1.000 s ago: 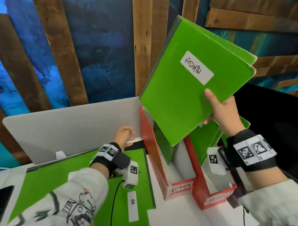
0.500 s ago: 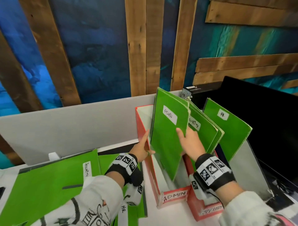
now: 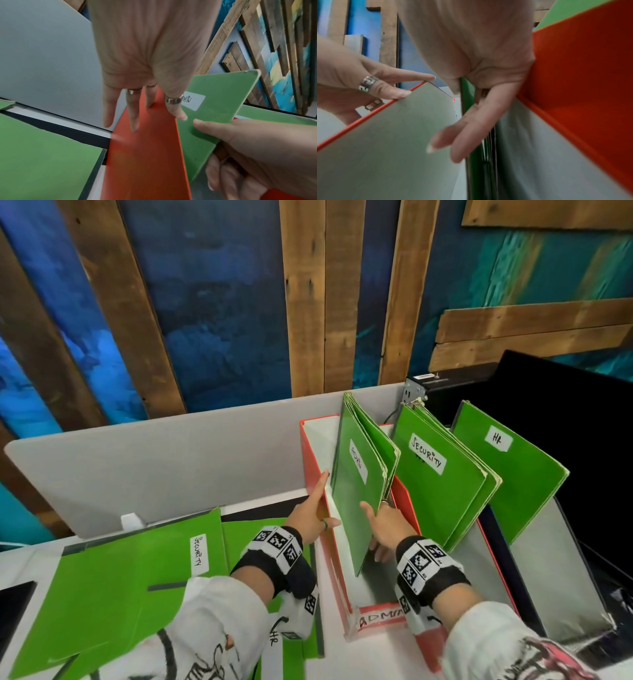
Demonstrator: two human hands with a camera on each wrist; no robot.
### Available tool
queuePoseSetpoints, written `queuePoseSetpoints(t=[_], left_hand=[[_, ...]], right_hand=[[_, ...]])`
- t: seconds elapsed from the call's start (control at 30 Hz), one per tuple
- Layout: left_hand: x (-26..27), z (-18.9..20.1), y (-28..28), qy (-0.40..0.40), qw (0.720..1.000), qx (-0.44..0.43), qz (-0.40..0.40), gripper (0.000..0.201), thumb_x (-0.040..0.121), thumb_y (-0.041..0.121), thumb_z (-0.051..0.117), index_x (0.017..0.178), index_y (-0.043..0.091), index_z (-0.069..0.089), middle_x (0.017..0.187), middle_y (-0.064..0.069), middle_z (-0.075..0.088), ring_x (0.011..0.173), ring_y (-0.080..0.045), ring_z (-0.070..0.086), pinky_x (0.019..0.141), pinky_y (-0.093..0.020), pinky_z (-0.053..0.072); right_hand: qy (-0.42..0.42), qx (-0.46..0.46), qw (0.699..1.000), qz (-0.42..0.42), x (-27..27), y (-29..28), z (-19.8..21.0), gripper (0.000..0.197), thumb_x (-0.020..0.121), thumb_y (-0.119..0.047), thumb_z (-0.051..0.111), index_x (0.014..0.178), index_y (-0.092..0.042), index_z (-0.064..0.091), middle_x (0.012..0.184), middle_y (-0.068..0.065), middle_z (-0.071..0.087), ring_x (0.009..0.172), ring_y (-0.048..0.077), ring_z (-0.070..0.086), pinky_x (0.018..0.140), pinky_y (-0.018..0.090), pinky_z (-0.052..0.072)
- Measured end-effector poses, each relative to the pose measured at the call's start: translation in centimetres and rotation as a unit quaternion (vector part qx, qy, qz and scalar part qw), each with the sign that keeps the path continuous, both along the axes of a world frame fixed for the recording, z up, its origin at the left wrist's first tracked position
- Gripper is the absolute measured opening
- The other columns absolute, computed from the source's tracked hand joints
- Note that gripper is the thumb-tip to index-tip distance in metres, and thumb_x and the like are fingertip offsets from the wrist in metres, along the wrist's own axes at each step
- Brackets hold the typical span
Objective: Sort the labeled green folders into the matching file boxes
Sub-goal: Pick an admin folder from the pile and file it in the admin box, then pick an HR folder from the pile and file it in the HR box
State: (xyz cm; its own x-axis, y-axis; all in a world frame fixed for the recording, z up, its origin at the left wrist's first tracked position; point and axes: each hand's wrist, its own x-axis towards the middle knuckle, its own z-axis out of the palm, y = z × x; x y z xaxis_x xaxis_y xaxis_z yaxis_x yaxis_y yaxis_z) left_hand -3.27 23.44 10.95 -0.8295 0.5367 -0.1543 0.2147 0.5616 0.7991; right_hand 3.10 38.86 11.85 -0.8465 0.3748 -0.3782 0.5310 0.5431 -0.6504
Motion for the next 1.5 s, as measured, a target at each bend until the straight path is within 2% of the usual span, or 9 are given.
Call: queuePoseSetpoints(t=[0.17,0.37,0.5,0.6,0.7,0.87,1.23,1.37,1.5], left_hand=[[0.2,0.0,-0.1,0.001,1.000,0.002,0.006,0.099,0.087,0.012,0.063,0.143,0.048,-0.010,0.148,-0.011,0.040,0.133,-0.028,0.042,0.110,-0.041,0.035],[0.6,-0.2,-0.1,-0.007,1.000,-0.003,0.001,0.100,0.085,0.013,0.065,0.142,0.052,-0.006,0.148,-0.011,0.039,0.136,-0.026,0.039,0.111,-0.040,0.034],[0.7,-0.3,-0.2,-0.013,1.000,0.006,0.005,0.098,0.085,0.012,0.065,0.143,0.052,-0.004,0.149,-0.010,0.038,0.137,-0.025,0.037,0.110,-0.042,0.037],[0.7,-0.2,-0.4,-0.013,1.000,0.013,0.007,0.098,0.085,0.012,0.065,0.143,0.052,-0.003,0.150,-0.009,0.037,0.138,-0.025,0.036,0.108,-0.044,0.038],[0.9,0.0,-0.4,-0.007,1.000,0.014,0.003,0.098,0.085,0.013,0.065,0.142,0.053,-0.003,0.151,-0.009,0.035,0.138,-0.025,0.036,0.108,-0.044,0.039],[1.1,0.2,-0.5,-0.006,1.000,0.024,0.002,0.096,0.085,0.011,0.064,0.144,0.051,-0.002,0.152,-0.010,0.032,0.138,-0.026,0.036,0.105,-0.044,0.041],[1.2,-2.1,-3.5,-0.030,0.993,0.101,-0.050,0.079,0.090,0.014,0.059,0.142,0.052,0.014,0.152,0.011,0.029,0.127,-0.010,0.040,0.108,-0.033,0.039],[0.8,-3.8,-8.8,-0.071,0.992,0.105,-0.004,0.062,0.093,0.019,0.055,0.134,0.056,0.027,0.140,0.009,0.040,0.107,-0.011,0.050,0.069,-0.023,0.056],[-0.1,-5.8,-15.2,-0.078,0.995,0.003,0.061,0.049,0.093,0.020,0.055,0.138,0.032,0.041,0.140,-0.003,0.049,0.121,-0.021,0.052,0.097,-0.039,0.046]], right_hand=[[-0.010,-0.095,0.994,-0.051,-1.4,0.1,-1.1,0.043,0.100,-0.036,0.032,0.130,-0.006,0.024,0.070,0.013,0.063,0.050,0.024,0.059,0.047,0.037,0.055],[0.044,-0.046,0.995,-0.080,-2.6,0.3,-2.4,0.035,0.094,-0.020,0.041,0.118,0.004,0.051,0.115,0.023,0.060,0.088,0.030,0.059,0.080,0.046,0.055],[-0.034,0.010,0.996,-0.087,-2.0,0.3,-2.1,0.032,0.098,-0.013,0.035,0.122,0.004,0.049,0.083,0.014,0.058,0.068,0.023,0.056,0.060,0.031,0.045],[-0.048,0.060,0.997,0.019,-2.1,0.8,-1.9,0.037,0.100,-0.019,0.032,0.110,0.006,0.057,0.093,0.017,0.071,0.078,0.031,0.070,0.073,0.036,0.058],[-0.040,-0.068,0.997,-0.006,-2.5,0.8,-1.6,0.045,0.101,-0.032,0.030,0.131,0.000,0.042,0.093,0.010,0.071,0.054,0.025,0.064,0.053,0.032,0.057],[0.031,-0.212,0.975,-0.066,-2.8,1.0,-1.5,0.056,0.099,-0.031,0.040,0.147,-0.026,0.012,0.095,0.002,0.063,0.038,0.016,0.055,0.036,0.023,0.047],[0.273,-0.267,0.913,-0.140,-0.6,-1.7,1.8,0.032,0.102,-0.018,0.033,0.134,-0.016,0.031,0.081,0.006,0.066,0.036,0.009,0.056,0.037,0.021,0.044],[0.370,-0.259,0.884,-0.117,0.6,-4.4,4.8,0.017,0.101,-0.014,0.034,0.118,-0.016,0.037,0.077,0.006,0.063,0.039,0.006,0.056,0.039,0.019,0.044],[0.424,-0.256,0.867,-0.055,2.0,-8.5,7.8,0.016,0.100,-0.009,0.034,0.101,-0.022,0.044,0.069,0.005,0.062,0.045,0.010,0.056,0.046,0.021,0.045]])
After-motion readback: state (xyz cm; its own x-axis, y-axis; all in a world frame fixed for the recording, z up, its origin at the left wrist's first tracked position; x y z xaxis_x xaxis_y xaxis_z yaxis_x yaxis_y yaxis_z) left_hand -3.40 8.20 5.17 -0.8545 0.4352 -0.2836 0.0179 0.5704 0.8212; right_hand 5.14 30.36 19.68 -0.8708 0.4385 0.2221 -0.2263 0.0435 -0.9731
